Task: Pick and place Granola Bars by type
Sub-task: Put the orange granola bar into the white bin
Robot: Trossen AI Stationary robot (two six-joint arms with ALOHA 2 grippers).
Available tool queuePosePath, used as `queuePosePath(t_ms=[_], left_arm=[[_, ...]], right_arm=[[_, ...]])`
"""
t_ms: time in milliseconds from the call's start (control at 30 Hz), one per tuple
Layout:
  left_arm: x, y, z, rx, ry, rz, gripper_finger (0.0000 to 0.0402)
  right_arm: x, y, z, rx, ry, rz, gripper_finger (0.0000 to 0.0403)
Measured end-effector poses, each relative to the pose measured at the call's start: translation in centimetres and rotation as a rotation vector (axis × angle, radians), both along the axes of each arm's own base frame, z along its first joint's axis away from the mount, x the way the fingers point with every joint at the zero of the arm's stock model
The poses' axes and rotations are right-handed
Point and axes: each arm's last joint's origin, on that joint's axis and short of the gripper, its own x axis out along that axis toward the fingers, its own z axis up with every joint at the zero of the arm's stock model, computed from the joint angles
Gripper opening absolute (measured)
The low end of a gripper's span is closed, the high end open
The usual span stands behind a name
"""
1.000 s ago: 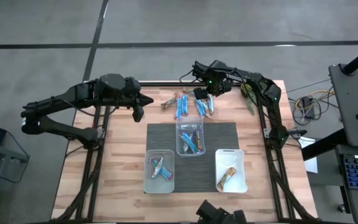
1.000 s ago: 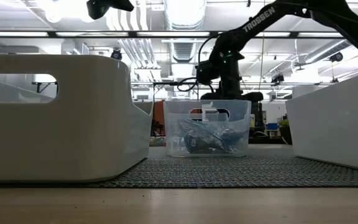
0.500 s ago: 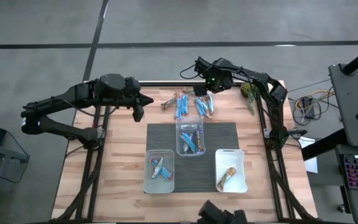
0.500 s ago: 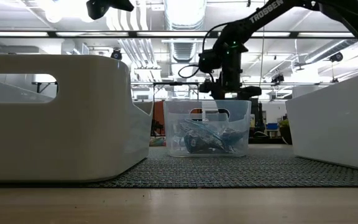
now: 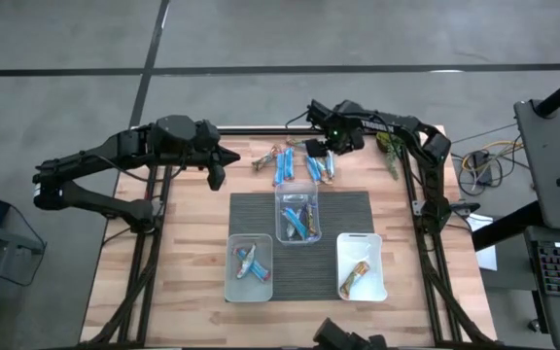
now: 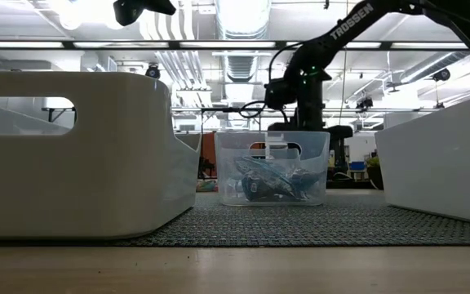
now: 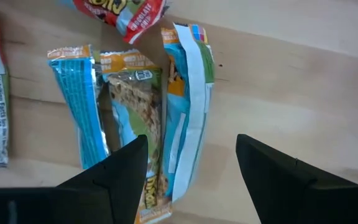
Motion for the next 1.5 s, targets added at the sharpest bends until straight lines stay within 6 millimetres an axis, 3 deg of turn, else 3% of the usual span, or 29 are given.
queuePosePath(t_ms=[600,1500], left_arm=[[0.0,0.0,0.0,-0.017,-0.005,0.01,0.0],[0.0,0.0,0.0,-0.025,-0.009,0.021,0.0]], right_arm=[[-0.3,0.3,-2.7,-0.007,-0.041,-0.05,0.0233],[-0.9,-1.5,-2.6,-0.057,-0.086,-0.089,0.0226]])
